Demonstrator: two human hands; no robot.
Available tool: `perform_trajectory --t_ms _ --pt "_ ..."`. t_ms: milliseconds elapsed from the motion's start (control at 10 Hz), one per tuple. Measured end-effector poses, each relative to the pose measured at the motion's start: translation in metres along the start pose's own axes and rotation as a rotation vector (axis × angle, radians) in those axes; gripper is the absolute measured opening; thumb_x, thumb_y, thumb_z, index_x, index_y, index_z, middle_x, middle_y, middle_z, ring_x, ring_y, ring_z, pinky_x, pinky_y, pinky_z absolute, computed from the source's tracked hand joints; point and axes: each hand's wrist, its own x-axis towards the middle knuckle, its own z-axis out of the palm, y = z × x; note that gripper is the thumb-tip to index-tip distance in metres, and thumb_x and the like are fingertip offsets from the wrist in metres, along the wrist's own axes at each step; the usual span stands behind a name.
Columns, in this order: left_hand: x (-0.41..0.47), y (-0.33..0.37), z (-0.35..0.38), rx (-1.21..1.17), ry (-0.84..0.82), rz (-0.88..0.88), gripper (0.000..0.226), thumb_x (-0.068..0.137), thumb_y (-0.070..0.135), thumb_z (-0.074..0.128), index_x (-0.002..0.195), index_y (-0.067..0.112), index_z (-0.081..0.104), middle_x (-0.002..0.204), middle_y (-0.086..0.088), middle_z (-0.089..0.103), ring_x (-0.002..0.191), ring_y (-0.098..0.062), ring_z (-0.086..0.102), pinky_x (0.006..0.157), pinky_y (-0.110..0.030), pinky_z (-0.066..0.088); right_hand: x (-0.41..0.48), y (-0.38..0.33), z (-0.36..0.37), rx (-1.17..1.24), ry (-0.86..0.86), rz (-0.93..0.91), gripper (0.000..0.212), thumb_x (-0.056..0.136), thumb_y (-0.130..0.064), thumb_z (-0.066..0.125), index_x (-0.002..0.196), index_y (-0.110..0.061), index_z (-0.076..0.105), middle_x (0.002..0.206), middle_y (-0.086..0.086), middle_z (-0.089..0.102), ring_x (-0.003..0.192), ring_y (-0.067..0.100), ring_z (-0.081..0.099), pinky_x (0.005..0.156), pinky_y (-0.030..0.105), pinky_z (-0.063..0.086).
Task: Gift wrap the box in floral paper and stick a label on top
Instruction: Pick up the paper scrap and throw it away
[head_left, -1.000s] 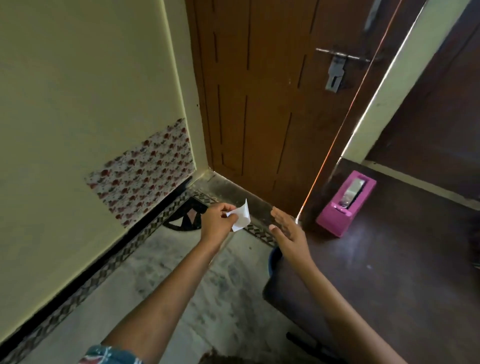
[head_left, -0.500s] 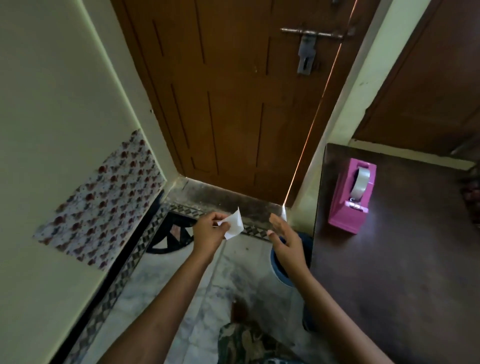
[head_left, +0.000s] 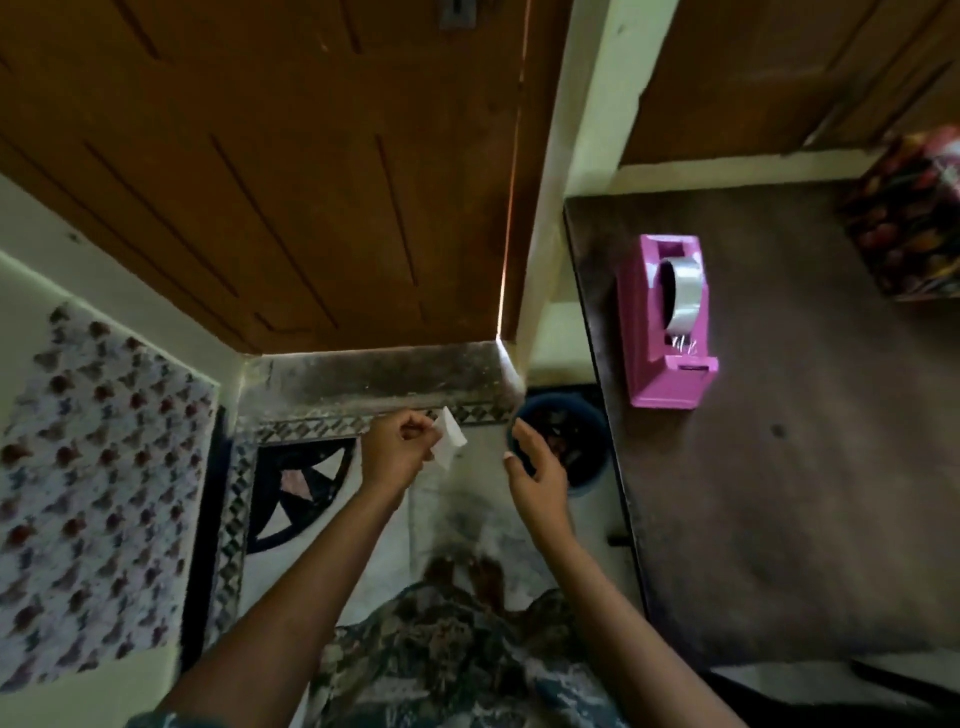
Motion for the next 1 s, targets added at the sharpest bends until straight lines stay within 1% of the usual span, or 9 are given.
perform_trajectory --t_ms 200,300,400,500,600,700,800,900,1000 --pt "0.081 -0.024 0.032 0.099 -0.186 -0.022 0.013 0.085 0.003 0.063 0.075 0.011 0.063 0.083 -0.012 0.066 0.066 -0.017 0.062 0.073 -0.036 0.057 0.040 0.037 0.014 0.025 0.182 0.121 0.043 0.092 -0.007 0.055 0.134 -0.013 0.048 0.135 -0.001 0.051 0.127 0.015 0.045 0.104 0.029 0.039" --pt "0.131 -0.056 0.067 0.197 -0.235 0.034 0.005 0.083 0.005 0.065 0.080 0.006 0.069 0.082 -0.011 0.068 0.075 -0.023 0.064 0.076 -0.035 0.055 0.069 0.075 0.024 0.021 0.233 0.126 0.041 0.091 -0.006 0.056 0.131 -0.016 0.051 0.129 -0.008 0.050 0.126 0.015 0.046 0.104 0.035 0.041" --pt "0.185 -0.097 0.114 0.294 -0.271 0.076 0.007 0.081 0.009 0.067 0.082 0.003 0.070 0.085 -0.012 0.070 0.081 -0.025 0.066 0.074 -0.030 0.053 0.105 0.124 0.033 0.019 0.313 0.127 0.039 0.090 -0.004 0.057 0.127 -0.015 0.054 0.130 -0.004 0.052 0.125 0.017 0.047 0.099 0.021 0.039" --pt "0.243 -0.155 0.178 0.404 -0.301 0.128 0.012 0.082 0.013 0.064 0.087 0.003 0.068 0.092 -0.014 0.070 0.091 -0.029 0.064 0.072 -0.024 0.042 0.147 0.191 0.037 -0.029 0.370 0.108 0.041 0.089 -0.001 0.058 0.129 -0.008 0.054 0.129 -0.001 0.053 0.125 0.019 0.048 0.096 0.023 0.042" --pt "0.286 -0.203 0.235 0.469 -0.301 0.206 0.018 0.084 0.015 0.057 0.085 0.001 0.068 0.095 -0.016 0.069 0.093 -0.031 0.061 0.067 -0.026 0.031 0.180 0.251 0.037 -0.060 0.400 0.106 0.042 0.087 -0.009 0.059 0.128 -0.004 0.054 0.132 0.007 0.054 0.123 0.022 0.050 0.101 0.035 0.044" --pt "0.318 -0.248 0.289 0.480 -0.366 0.312 0.020 0.084 0.010 0.051 0.077 -0.001 0.066 0.084 -0.018 0.067 0.084 -0.031 0.062 0.065 -0.027 0.035 0.210 0.303 0.037 -0.095 0.421 0.111 0.050 0.081 -0.021 0.053 0.129 -0.008 0.055 0.123 -0.001 0.056 0.116 0.017 0.053 0.096 0.031 0.046" --pt "0.335 -0.276 0.329 0.612 -0.496 0.515 0.013 0.086 0.005 0.050 0.074 0.006 0.057 0.074 -0.011 0.057 0.083 -0.031 0.060 0.067 -0.030 0.037 0.233 0.344 0.036 -0.058 0.423 0.163 0.051 0.080 -0.024 0.051 0.131 -0.019 0.054 0.130 0.001 0.056 0.121 0.017 0.051 0.101 0.034 0.044" --pt "0.343 -0.283 0.359 0.861 -0.758 0.607 0.018 0.090 0.013 0.052 0.097 0.000 0.061 0.101 -0.016 0.060 0.102 -0.030 0.056 0.083 -0.032 0.041 0.247 0.372 0.033 -0.066 0.435 0.174 0.050 0.078 -0.027 0.051 0.128 -0.023 0.055 0.130 0.001 0.056 0.121 0.015 0.051 0.102 0.042 0.044" --pt "0.343 -0.291 0.374 0.998 -0.854 0.567 0.029 0.090 0.015 0.055 0.113 -0.001 0.058 0.116 -0.018 0.059 0.110 -0.032 0.055 0.092 -0.036 0.044 0.244 0.382 0.032 -0.043 0.451 0.161 0.045 0.079 -0.029 0.053 0.124 -0.029 0.055 0.129 0.000 0.056 0.122 0.014 0.051 0.102 0.040 0.044"
